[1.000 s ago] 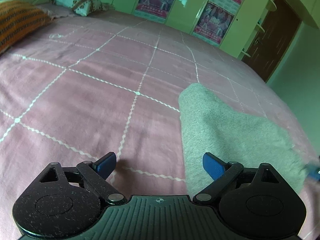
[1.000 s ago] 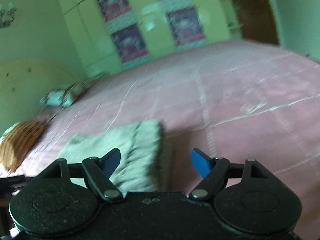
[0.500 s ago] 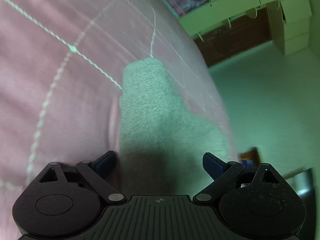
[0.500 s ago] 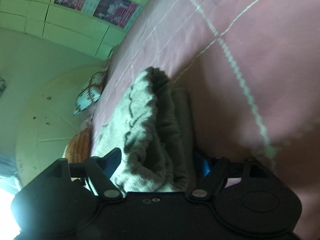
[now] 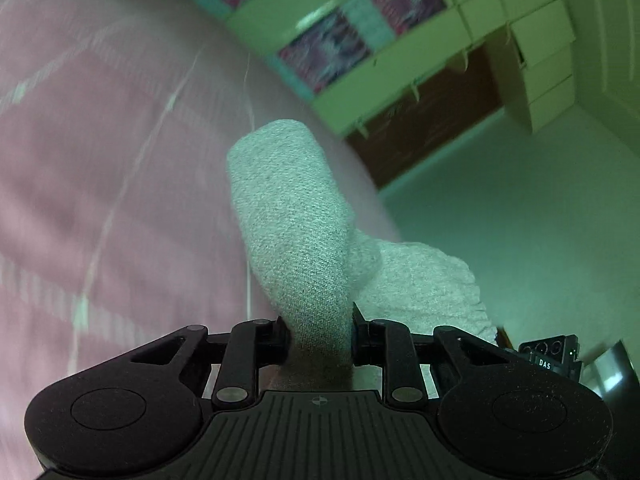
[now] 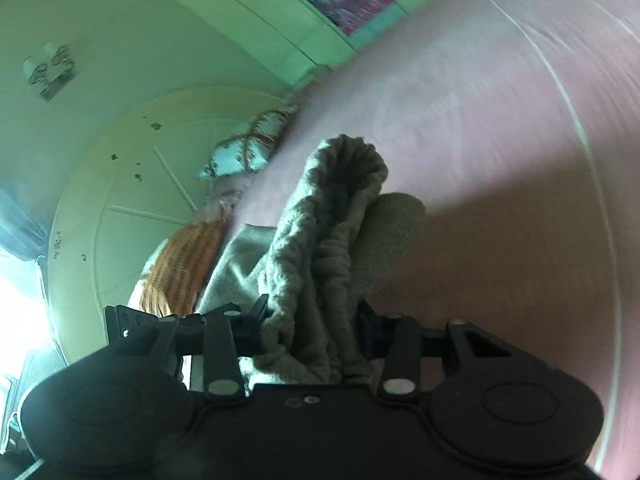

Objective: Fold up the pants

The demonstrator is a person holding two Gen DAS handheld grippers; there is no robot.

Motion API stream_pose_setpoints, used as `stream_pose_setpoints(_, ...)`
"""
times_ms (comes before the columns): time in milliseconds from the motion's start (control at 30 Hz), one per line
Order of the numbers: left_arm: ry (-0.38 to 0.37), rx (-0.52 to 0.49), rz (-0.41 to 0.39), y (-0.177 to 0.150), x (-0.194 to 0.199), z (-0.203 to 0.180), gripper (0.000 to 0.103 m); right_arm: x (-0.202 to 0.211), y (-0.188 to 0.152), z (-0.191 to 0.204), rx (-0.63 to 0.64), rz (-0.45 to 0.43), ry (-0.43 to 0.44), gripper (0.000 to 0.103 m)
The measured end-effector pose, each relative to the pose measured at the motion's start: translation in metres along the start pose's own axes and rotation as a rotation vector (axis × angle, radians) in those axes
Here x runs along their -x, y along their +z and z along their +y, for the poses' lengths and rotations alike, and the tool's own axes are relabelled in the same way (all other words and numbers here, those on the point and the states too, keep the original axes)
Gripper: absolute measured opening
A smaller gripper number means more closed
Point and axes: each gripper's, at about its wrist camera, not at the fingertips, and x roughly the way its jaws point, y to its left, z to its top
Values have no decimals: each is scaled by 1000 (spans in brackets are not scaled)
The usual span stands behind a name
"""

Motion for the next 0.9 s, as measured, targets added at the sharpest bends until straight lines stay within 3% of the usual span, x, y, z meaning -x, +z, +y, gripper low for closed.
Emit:
stream_pose_setpoints(33, 15, -12, -28, 14, -5, -1, 26, -9, 18, 0, 0, -5, 1, 33)
stream_pose_setpoints(67, 45, -35, -50, 26, -11, 2, 40, -19, 37, -4, -23, -12, -19, 39)
stream_pose_setpoints(100, 112, -65, -61, 35, -18, 6, 58, -28, 51, -12, -34, -23, -51, 56)
stream_pose_setpoints(133, 261, -90, -84, 40, -24, 12, 98, -37, 60, -22, -32, -46, -108, 72)
stream_pose_setpoints(167, 431, -101, -114, 38, -25, 15, 102, -44, 64, -36, -51, -83, -242, 93)
stream_pose_setpoints(200, 489, -105, -104, 36, -26, 17, 102, -49, 64, -47, -90, -96, -414, 71)
stream_pose_setpoints(233, 476, -117, -100, 30, -22, 17, 102, -52, 62, -51, -92, -81, -447, 52)
stream_pose_setpoints(267, 455, -143, -118, 23, -18, 12, 103, -53, 57, -50, -83, -80, -395, 39)
stream_pose_setpoints(400, 476, -264, -69, -1, -29, 0, 103, -63, 39, -31, 44, -121, -341, 60)
stream_pose_setpoints(467, 563, -325, 28, -12, -43, 4, 103, -81, 36, -35, 55, -91, -349, 61)
stream_pose_setpoints(500, 624, -354, 82, -16, -55, 13, 103, -95, 35, -43, 53, -47, -417, 62)
stream_pose_setpoints(533, 602, -352, 50, -22, -51, 17, 103, -107, 34, -54, 24, 20, -462, 67)
stream_pose_setpoints(567, 587, -329, 32, -21, -44, 17, 103, -110, 30, -63, -17, 46, -443, 70)
stream_pose_setpoints(700, 597, -313, -68, -32, -2, 3, 103, -78, 25, -45, 13, -48, -408, 63)
stream_pose_setpoints(833, 622, -309, -142, -65, 45, -8, 103, -28, -2, -31, 83, -148, -387, 63)
stream_pose_setpoints(900, 641, -302, -140, -82, 63, -15, 103, -9, -17, -19, 138, -170, -416, 70)
